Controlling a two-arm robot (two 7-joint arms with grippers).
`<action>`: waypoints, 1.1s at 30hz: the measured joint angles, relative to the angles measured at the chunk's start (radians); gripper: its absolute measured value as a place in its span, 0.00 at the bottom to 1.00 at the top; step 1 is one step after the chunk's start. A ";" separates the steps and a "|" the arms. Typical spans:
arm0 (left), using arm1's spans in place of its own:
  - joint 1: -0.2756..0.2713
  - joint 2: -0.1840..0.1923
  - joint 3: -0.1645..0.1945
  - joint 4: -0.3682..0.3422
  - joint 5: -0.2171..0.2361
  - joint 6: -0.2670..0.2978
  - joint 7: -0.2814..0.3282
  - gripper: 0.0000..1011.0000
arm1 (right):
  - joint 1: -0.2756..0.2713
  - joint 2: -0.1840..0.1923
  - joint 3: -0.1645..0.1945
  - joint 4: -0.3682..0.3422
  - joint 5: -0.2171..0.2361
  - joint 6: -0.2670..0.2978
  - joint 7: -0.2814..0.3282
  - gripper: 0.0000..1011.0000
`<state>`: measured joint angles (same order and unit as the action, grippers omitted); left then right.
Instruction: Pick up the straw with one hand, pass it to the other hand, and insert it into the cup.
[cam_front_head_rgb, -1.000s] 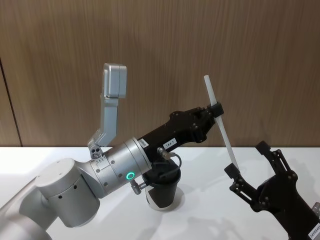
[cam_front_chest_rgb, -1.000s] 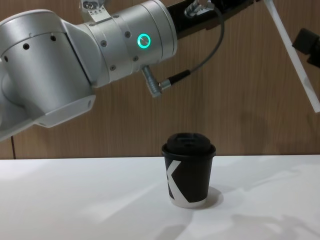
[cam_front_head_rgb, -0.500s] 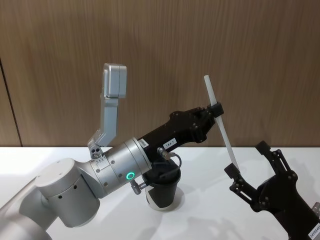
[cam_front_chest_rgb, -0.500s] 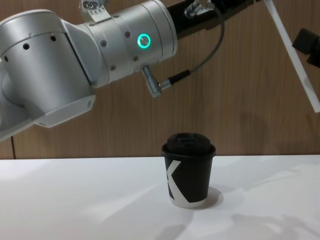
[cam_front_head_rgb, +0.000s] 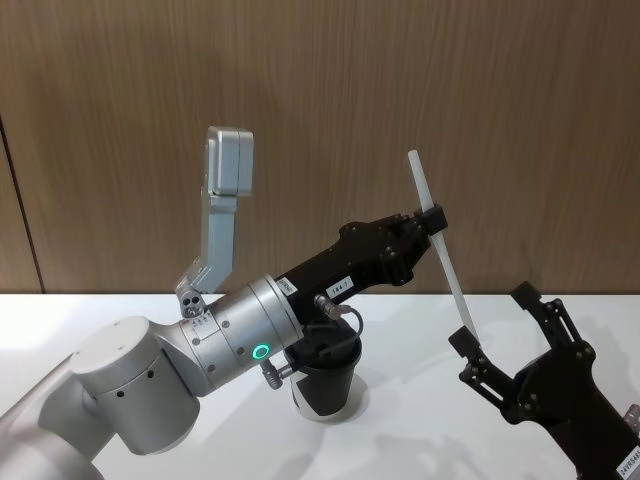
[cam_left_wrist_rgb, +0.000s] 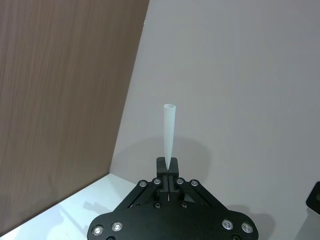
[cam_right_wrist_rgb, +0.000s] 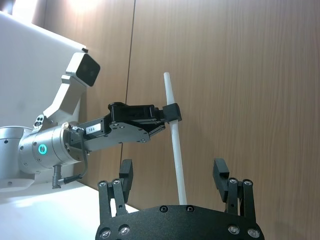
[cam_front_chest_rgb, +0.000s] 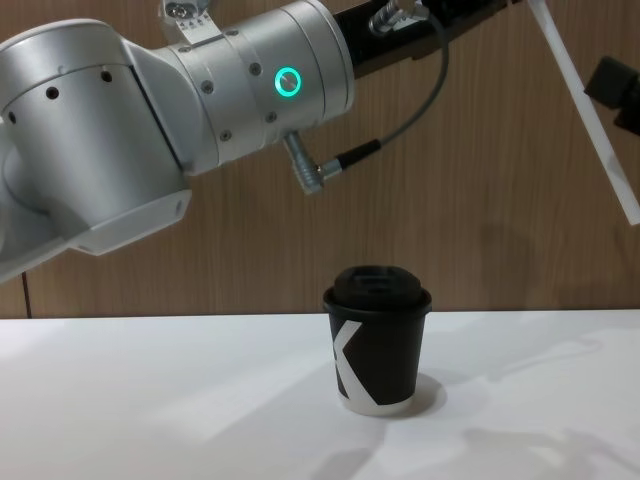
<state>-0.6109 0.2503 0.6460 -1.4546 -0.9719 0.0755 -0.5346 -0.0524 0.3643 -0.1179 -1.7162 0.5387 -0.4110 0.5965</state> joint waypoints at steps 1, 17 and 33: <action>0.000 0.000 0.000 0.000 0.000 0.000 0.000 0.01 | 0.000 0.000 0.000 0.000 0.000 0.000 0.000 0.99; 0.000 0.000 0.000 0.000 0.000 0.000 0.000 0.01 | 0.000 0.000 0.000 0.000 0.000 0.000 0.000 0.99; 0.000 0.000 0.000 0.000 0.000 0.000 0.000 0.01 | 0.000 0.000 0.000 0.000 0.000 0.000 0.000 0.99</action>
<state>-0.6109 0.2502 0.6460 -1.4546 -0.9719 0.0755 -0.5345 -0.0524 0.3643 -0.1180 -1.7162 0.5387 -0.4109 0.5965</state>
